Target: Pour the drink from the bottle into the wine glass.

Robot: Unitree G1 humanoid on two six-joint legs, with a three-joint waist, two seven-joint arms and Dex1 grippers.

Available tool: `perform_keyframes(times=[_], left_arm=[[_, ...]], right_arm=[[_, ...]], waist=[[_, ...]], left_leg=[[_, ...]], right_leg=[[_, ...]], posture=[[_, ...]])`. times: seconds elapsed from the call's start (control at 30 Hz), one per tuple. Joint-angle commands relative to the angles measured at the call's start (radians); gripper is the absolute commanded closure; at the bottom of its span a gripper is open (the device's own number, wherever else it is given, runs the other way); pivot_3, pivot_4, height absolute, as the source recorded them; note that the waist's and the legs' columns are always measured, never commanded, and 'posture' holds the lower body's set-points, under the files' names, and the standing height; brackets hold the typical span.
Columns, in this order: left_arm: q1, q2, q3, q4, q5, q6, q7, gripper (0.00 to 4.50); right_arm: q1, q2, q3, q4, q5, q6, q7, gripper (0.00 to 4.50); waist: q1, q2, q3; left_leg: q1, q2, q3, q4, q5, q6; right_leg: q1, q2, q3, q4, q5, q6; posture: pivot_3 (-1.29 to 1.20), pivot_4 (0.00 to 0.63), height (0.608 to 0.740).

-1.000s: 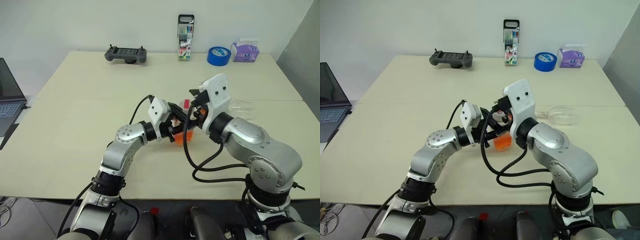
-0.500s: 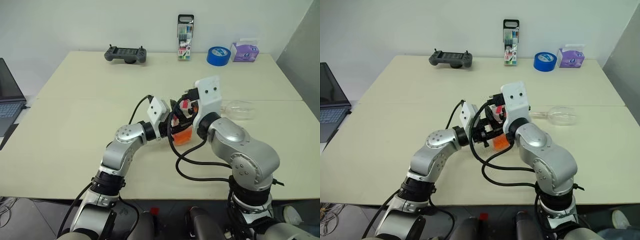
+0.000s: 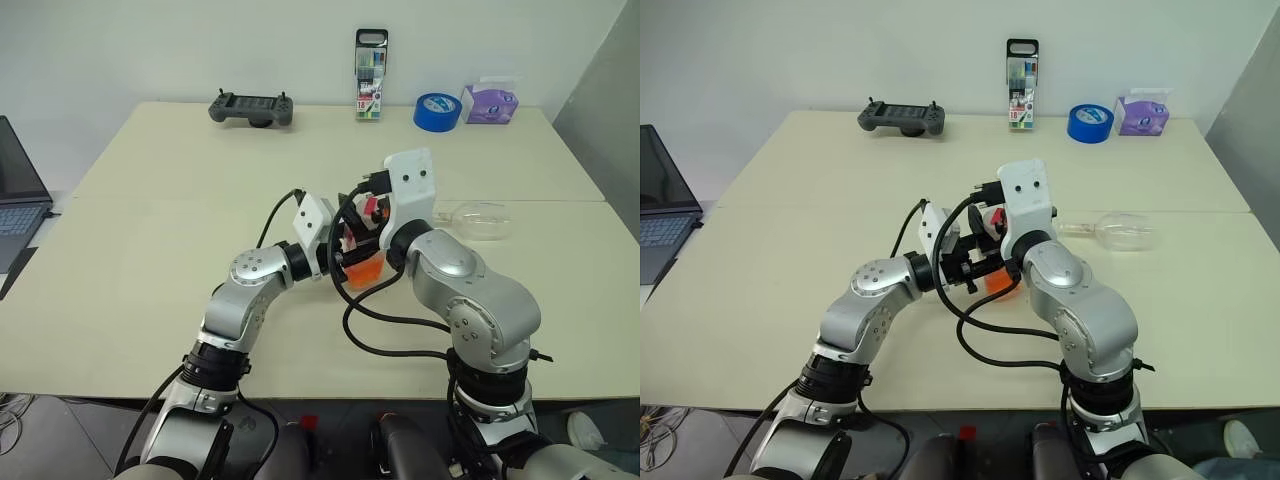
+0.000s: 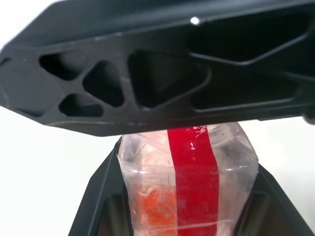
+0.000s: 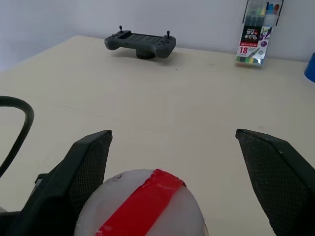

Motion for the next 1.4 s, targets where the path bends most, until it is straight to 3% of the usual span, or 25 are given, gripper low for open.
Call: perform_keyframes(times=[0.03,0.4,1.4], left_arm=[[-0.021,-0.004,0.015,-0.017,-0.004,-0.033,0.000,2.76],[-0.032,-0.007,0.027,0.014,0.010,-0.058,0.000,2.76],[-0.019,0.010,0.012,0.043,0.035,-0.091,0.002,2.76]], right_arm=[[-0.015,-0.007,-0.050,-0.053,-0.042,0.001,-0.030,0.22],[0.064,-0.037,-0.060,-0.180,-0.035,0.058,-0.004,0.22],[0.169,-0.119,0.015,-0.279,0.048,-0.012,0.182,0.22]], waist=[[0.000,0.000,0.000],[0.000,0.000,0.000],[0.000,0.000,0.000]], left_leg=[[0.000,0.000,0.000,0.000,0.000,0.000],[0.000,0.000,0.000,0.000,0.000,0.000],[0.000,0.000,0.000,0.000,0.000,0.000]], right_leg=[[0.000,0.000,0.000,0.000,0.000,0.000],[0.000,0.000,0.000,0.000,0.000,0.000],[0.000,0.004,0.000,0.000,0.000,0.000]], posture=[[0.00,0.150,0.740],[0.00,0.150,0.740],[0.00,0.150,0.740]])
